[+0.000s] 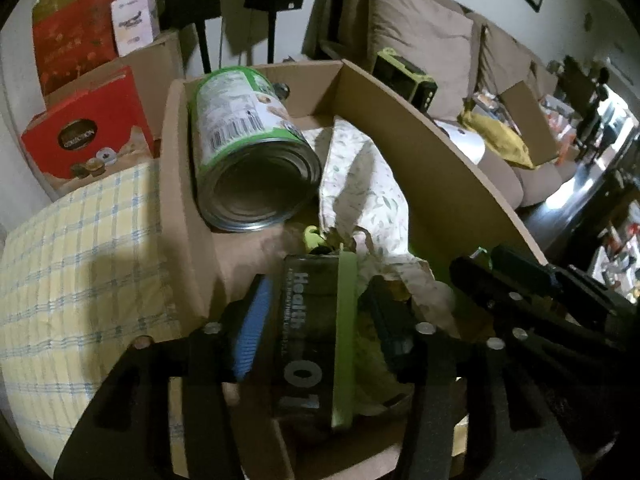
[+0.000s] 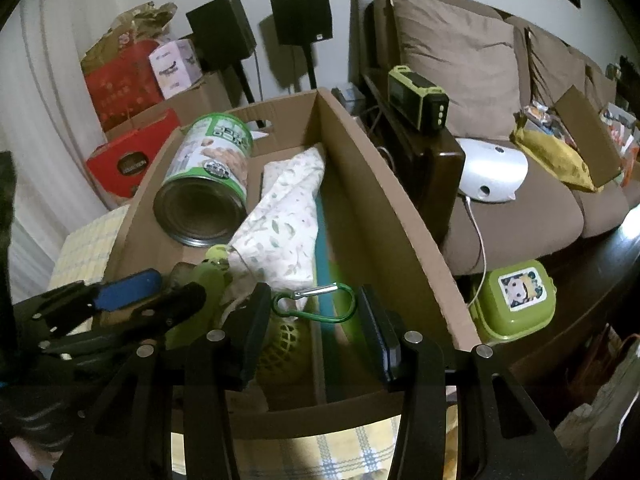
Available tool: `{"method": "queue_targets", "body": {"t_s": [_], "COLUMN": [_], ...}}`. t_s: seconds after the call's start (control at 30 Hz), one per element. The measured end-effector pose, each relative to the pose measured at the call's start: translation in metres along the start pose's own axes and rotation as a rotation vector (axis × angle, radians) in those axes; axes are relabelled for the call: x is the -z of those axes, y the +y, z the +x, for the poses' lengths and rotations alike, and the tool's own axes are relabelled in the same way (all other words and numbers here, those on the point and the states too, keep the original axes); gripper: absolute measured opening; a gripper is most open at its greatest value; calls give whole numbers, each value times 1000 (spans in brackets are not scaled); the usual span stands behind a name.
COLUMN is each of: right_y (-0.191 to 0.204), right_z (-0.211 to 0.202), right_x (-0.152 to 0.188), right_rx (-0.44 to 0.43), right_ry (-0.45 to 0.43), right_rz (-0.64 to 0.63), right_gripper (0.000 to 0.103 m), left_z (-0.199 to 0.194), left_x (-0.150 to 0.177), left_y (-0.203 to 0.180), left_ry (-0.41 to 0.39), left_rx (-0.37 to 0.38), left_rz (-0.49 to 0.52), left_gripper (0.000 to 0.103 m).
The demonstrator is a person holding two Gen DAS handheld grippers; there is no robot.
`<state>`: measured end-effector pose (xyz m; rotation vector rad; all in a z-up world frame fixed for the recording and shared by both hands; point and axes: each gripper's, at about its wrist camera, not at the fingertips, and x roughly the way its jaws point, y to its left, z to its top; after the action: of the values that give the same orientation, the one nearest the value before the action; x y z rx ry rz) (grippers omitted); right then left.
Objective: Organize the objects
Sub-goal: 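Lower the bottle and carabiner into the box and open both grippers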
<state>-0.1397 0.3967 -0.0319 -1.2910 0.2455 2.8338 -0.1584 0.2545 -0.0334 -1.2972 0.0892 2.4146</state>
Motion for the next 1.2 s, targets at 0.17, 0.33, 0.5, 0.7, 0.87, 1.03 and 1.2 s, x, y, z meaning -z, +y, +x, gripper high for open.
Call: {"method": "queue_targets", "body": {"t_s": [0.17,0.33,0.5,0.7,0.87,1.03,1.2], "right_y": [-9,-12,-13,-2,21,45,64], "right_z": [4,3,-6,-27,-40,-50,-57], "right_x": [0,-2,-4,-5,-2,5,14], "right_rx": [-10,-31,-40,-59,-40,-30,-45], "right_ry": [19,19,-3,-53,-87,-115,-128], "right_rz": [35,62,85,69,9,-43,-73], "right_gripper": [46,50,53,57,66,77,80], "left_z": [-15,-33,-54,-80,-96,-106,-113], "left_x": [-1,-1,-1,8,21,36,55], "left_y": [8,20,37,59,71,85,98], "left_ry": [-26,-51,-91,-144,-165,-160,-153], "left_rx": [54,87,98,27,-28,-77,-131], "left_rz": [-41,-76,-118,-126,-114,-126,-147], "left_gripper": [78,85,88,95,102,102,102]}}
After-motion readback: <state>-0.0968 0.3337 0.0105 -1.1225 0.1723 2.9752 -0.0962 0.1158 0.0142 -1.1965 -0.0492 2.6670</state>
